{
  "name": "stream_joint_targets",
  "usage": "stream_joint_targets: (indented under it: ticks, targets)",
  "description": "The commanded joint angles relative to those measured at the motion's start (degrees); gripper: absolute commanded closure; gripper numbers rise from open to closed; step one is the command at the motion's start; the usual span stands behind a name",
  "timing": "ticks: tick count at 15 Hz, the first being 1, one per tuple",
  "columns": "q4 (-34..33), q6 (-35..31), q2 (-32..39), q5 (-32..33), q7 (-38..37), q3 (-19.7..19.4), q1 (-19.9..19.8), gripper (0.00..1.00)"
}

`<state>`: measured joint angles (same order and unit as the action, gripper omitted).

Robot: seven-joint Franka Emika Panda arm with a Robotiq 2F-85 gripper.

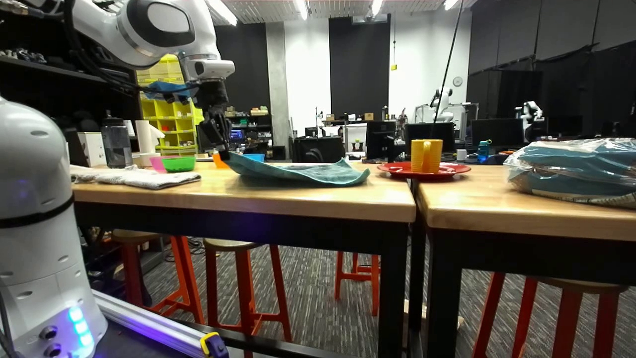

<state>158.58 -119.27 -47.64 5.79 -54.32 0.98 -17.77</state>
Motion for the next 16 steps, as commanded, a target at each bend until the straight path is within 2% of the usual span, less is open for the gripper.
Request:
stream_joint_targets:
  ticks: [1, 9, 16]
  targets:
    - [-1.7, -1.1, -0.2, 1.6, 2.2, 1.2, -0.2, 1.00]
    - [-10.3, -7.9, 8.8, 4.6, 3.3, 3.2, -0.9, 1.00]
    - [-21.5, -9.0, 19.8, 4.8, 3.1, 2.2, -0.2, 1.00]
